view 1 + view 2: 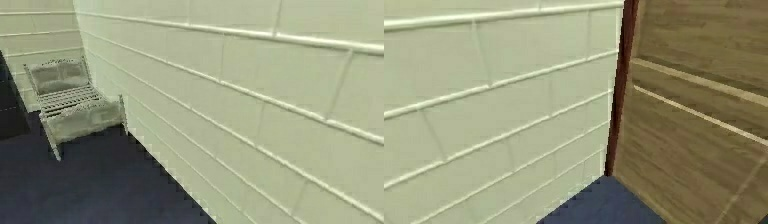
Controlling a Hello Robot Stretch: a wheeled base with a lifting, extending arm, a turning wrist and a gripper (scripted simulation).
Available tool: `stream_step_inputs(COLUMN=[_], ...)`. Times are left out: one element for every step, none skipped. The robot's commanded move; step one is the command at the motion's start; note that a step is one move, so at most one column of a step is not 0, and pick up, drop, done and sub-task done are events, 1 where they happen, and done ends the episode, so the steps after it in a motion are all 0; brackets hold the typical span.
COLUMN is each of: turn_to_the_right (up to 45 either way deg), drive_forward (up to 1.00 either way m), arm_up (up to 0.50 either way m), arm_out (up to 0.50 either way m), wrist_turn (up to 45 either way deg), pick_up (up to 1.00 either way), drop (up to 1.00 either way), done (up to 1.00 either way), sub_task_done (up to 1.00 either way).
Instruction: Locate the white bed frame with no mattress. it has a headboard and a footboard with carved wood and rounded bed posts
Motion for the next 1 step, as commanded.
stream_step_inputs(turn_to_the_right=[0.0], drive_forward=[0.05], arm_up=[0.00], arm_out=[0.00], wrist_turn=[0.0], pick_up=[0.00], drop=[0.00], done=[0.00], sub_task_done=[0.00])
